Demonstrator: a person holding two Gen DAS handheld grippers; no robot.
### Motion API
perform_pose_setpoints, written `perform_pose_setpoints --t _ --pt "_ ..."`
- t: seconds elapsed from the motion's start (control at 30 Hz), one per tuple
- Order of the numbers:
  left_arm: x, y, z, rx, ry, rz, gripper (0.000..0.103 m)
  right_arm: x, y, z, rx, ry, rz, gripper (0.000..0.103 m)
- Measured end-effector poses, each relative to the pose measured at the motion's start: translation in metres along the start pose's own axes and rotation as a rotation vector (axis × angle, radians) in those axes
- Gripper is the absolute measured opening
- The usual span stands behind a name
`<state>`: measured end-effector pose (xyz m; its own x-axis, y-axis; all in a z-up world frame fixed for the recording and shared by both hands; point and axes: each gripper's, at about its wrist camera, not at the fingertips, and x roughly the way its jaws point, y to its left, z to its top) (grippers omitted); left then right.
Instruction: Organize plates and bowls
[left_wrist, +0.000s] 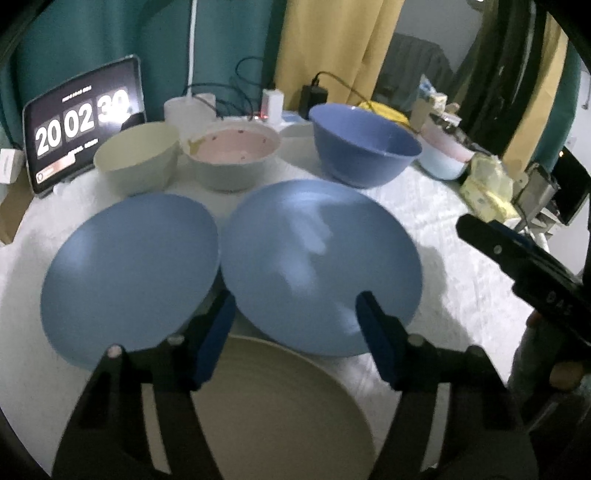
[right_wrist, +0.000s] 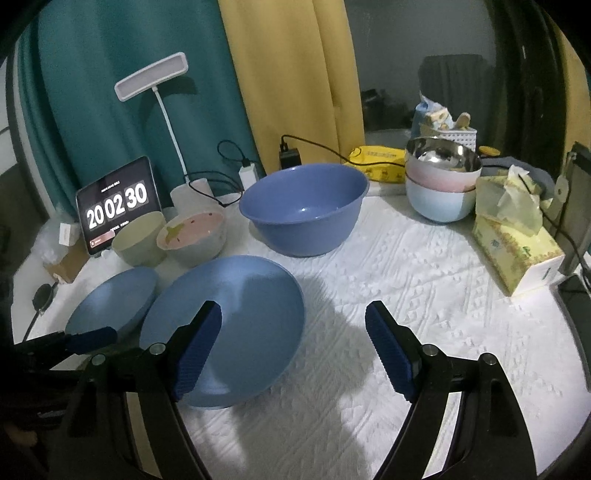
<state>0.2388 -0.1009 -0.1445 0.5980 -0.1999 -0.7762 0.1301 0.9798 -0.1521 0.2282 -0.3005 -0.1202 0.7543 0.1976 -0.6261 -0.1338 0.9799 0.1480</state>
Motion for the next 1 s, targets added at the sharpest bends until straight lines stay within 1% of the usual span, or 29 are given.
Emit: perform_pose_setpoints --t 0.27,0.33,0.47,0.57,0.7,0.73,0.8,0.87,0.93,1.0 --pt "0.025 0.005 0.003 -0.031 0.075 0.023 0.067 0.022 -0.006 -0.002 0.006 0.051 0.018 0.077" --pt "0.03 0.006 0.003 -0.036 0.091 0.027 0.066 0.029 -0.007 -0.003 0.005 0.069 0.013 0.074" --pt "0.037 0.008 0.003 -0.041 0.11 0.048 0.064 0.046 -0.011 -0.007 0.021 0.122 0.016 0.063" --pt "0.041 0.011 0.004 -0.039 0.114 0.077 0.059 0.056 -0.013 -0.01 0.029 0.153 0.02 0.056" --pt "0.049 0.014 0.004 -0.041 0.145 0.1 0.049 0.067 -0.014 -0.015 0.034 0.186 0.025 0.044" --pt "0.05 0.013 0.003 -0.038 0.148 0.105 0.048 0.07 -0.014 -0.016 0.037 0.195 0.025 0.043" --pt "0.052 0.013 0.003 -0.028 0.149 0.115 0.046 0.075 -0.016 -0.018 0.044 0.21 0.022 0.036" --pt "0.053 0.013 0.003 -0.023 0.149 0.118 0.043 0.079 -0.016 -0.02 0.049 0.222 0.023 0.032" --pt "0.054 0.013 0.003 -0.015 0.147 0.12 0.039 0.082 -0.017 -0.022 0.052 0.23 0.027 0.03" --pt "0.054 0.013 0.003 -0.011 0.144 0.124 0.035 0.082 -0.016 -0.023 0.052 0.232 0.037 0.021"
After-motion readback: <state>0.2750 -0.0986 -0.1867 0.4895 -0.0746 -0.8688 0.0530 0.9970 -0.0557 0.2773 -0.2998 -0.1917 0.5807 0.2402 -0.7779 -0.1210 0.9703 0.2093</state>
